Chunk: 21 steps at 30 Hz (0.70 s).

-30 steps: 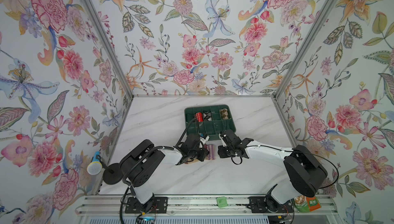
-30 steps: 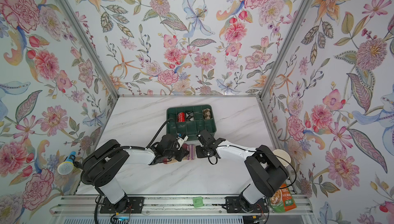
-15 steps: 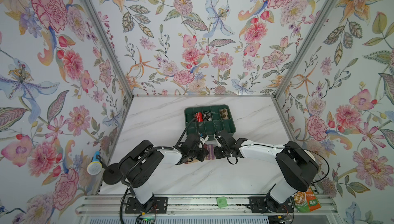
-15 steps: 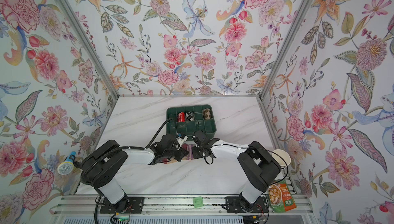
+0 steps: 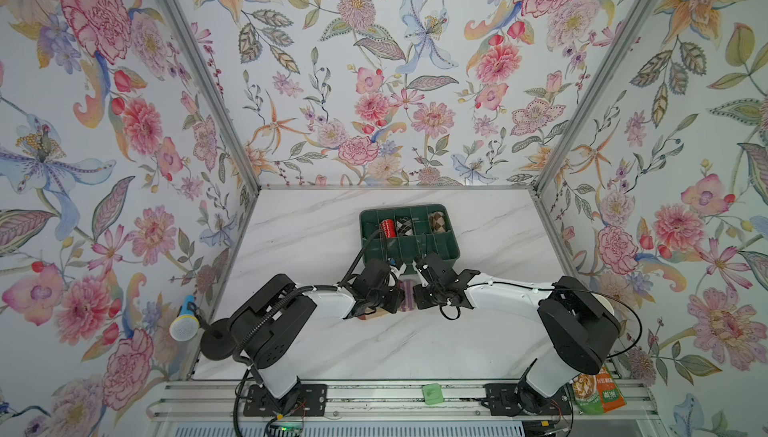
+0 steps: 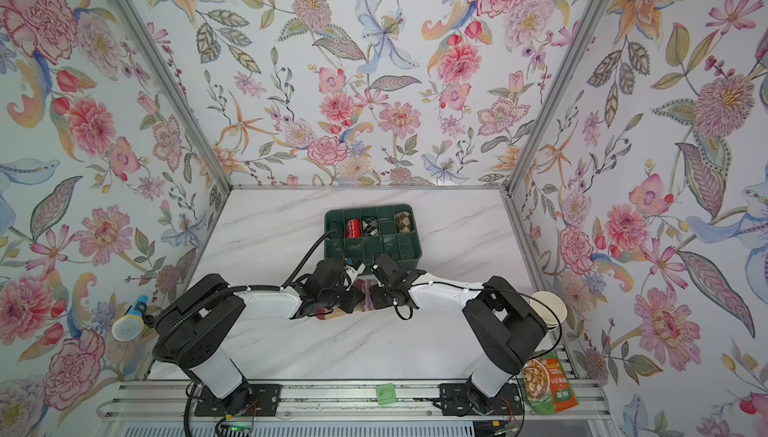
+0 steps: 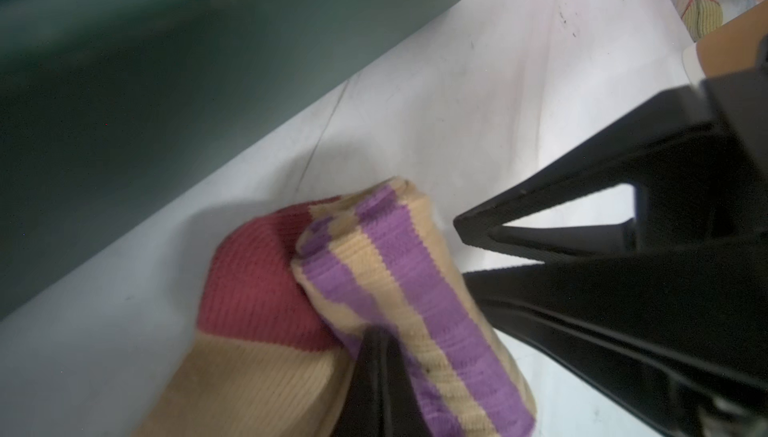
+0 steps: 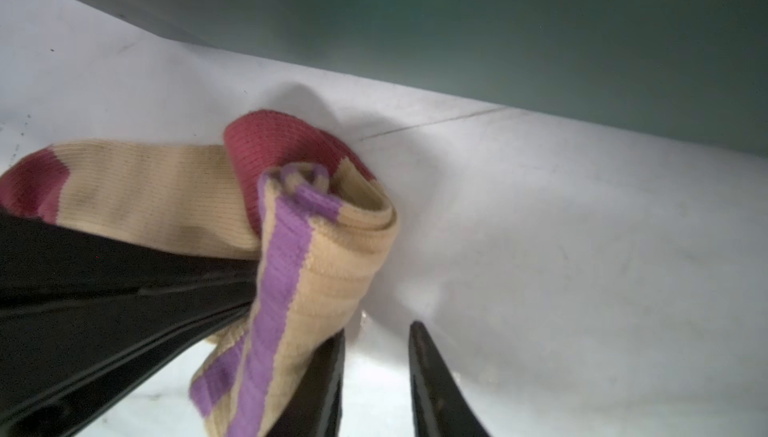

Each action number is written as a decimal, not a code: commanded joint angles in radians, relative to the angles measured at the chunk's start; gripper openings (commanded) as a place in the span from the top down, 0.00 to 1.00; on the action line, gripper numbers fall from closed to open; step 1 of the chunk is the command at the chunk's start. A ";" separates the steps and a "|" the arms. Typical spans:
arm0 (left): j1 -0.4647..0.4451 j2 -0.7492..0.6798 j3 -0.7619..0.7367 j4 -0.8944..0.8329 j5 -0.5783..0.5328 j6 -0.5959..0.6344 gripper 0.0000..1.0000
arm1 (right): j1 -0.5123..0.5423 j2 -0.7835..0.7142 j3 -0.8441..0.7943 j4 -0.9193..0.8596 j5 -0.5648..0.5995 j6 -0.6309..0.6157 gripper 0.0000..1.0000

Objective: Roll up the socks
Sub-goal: 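Roll the cuff over the heel with the right gripper while left gripper holds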

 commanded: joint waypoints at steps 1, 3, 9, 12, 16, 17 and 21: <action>-0.003 -0.028 0.038 -0.071 -0.035 0.038 0.97 | 0.014 0.019 0.039 0.012 0.000 -0.019 0.71; -0.001 -0.029 0.043 -0.093 -0.042 0.048 0.96 | 0.017 0.021 0.045 0.012 -0.002 -0.020 0.71; 0.006 -0.035 0.048 -0.130 -0.058 0.065 0.93 | 0.023 0.027 0.060 0.014 -0.007 -0.028 0.71; 0.009 -0.038 0.046 -0.139 -0.063 0.071 0.91 | 0.025 0.035 0.068 0.017 -0.014 -0.032 0.71; 0.014 -0.033 0.032 -0.133 -0.053 0.071 0.89 | 0.030 0.044 0.077 0.032 -0.033 -0.033 0.71; 0.015 -0.031 0.028 -0.127 -0.048 0.069 0.88 | 0.032 0.045 0.075 0.041 -0.044 -0.033 0.70; 0.029 -0.024 -0.005 -0.076 -0.011 0.048 0.88 | 0.022 0.044 0.061 0.093 -0.127 -0.023 0.69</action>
